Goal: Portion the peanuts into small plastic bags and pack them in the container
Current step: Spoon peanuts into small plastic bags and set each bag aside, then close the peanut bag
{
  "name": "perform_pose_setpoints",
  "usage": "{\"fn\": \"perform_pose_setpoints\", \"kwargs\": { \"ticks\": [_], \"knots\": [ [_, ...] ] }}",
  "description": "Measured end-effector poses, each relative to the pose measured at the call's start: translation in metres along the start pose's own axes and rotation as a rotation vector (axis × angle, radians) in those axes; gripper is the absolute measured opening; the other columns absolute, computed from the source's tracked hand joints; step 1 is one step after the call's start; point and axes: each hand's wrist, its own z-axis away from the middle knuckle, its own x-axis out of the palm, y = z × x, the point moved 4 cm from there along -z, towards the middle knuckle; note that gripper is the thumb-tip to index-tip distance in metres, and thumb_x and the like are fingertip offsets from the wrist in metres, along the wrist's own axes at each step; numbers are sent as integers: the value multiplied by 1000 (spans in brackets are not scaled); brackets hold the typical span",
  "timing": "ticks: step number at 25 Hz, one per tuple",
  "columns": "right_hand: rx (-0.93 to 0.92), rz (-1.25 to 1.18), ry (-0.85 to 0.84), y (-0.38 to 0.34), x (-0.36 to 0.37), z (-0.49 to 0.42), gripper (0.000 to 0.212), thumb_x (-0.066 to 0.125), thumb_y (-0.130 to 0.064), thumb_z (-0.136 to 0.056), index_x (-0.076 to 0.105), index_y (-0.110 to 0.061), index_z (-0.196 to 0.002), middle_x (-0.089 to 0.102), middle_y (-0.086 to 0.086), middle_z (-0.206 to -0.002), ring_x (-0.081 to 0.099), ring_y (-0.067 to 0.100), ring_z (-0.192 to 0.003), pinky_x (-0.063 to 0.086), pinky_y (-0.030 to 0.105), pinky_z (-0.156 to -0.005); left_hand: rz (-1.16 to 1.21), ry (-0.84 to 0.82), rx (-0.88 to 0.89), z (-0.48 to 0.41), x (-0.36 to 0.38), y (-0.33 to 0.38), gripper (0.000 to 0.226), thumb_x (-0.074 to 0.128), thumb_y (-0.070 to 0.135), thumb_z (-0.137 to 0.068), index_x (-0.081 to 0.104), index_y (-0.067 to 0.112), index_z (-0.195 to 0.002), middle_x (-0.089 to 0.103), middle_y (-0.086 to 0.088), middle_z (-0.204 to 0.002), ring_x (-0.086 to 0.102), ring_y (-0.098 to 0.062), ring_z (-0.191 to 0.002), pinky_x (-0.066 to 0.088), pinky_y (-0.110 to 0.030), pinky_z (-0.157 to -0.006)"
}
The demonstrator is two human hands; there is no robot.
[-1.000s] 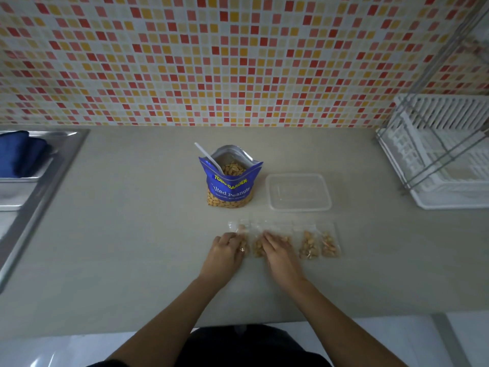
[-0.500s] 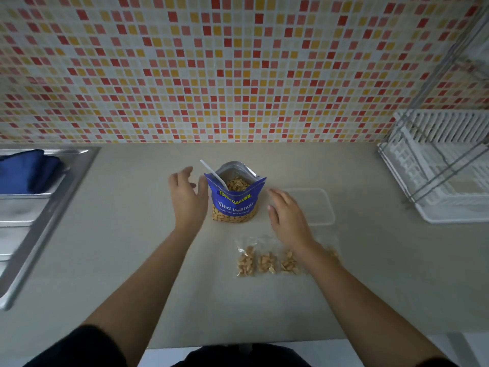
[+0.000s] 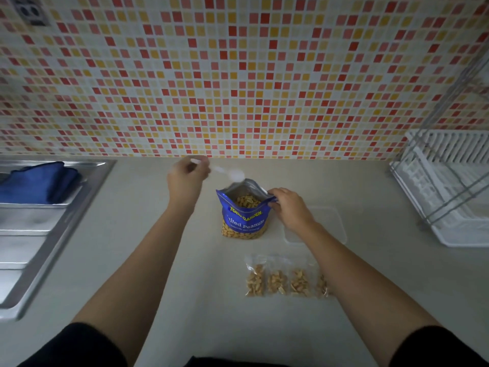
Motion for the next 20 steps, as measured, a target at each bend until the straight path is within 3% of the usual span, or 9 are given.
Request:
{"fn": "perform_pose_setpoints", "kwargs": {
  "ticks": [2,4,7,10,14,20],
  "knots": [
    [-11,8,-19,1,0,-3,28,55,-9,-87,60,-6,-115,63,15,-113,57,32,-104,42,33,-84,189,151,40,-1,-27,-5,12,59,18,-87,66,12,-95,67,-2,-79,65,-14,-76,55,-24,-78],
    [-19,10,-21,1,0,-5,27,55,-8,-87,61,-5,-113,64,15,-110,58,32,-102,43,34,-83,3,195,100,7,-43,-29,17,59,19,-87,68,12,-100,69,-5,-85,67,-17,-83,53,-26,-80],
    [-25,15,-10,3,1,-4,26,55,-7,-86,61,-5,-111,64,16,-108,58,34,-100,43,34,-81,-421,41,270,38,-48,-92,18,58,12,-84,72,7,-94,72,-11,-92,67,-22,-85,50,-26,-78],
    [-38,10,11,3,0,-2,27,55,-6,-86,60,-5,-113,63,15,-109,58,33,-101,42,33,-82,-684,-147,427,68,-43,-151,32,47,22,-81,73,4,-88,71,-12,-90,61,-15,-80,50,-27,-71],
    [-39,-14,22,3,1,-2,26,56,-7,-87,61,-6,-112,64,14,-108,59,32,-99,43,33,-82,-875,-252,377,80,-31,-180,24,55,13,-74,71,1,-87,70,-14,-89,68,-27,-70,53,-27,-56],
    [-43,0,7,5,0,-2,29,55,-9,-87,59,-7,-116,63,12,-112,58,30,-102,43,31,-83,-974,-387,337,72,-17,-186,10,58,5,-65,65,0,-69,66,-15,-74,63,-35,-60,56,-33,-52]
  ]
}}
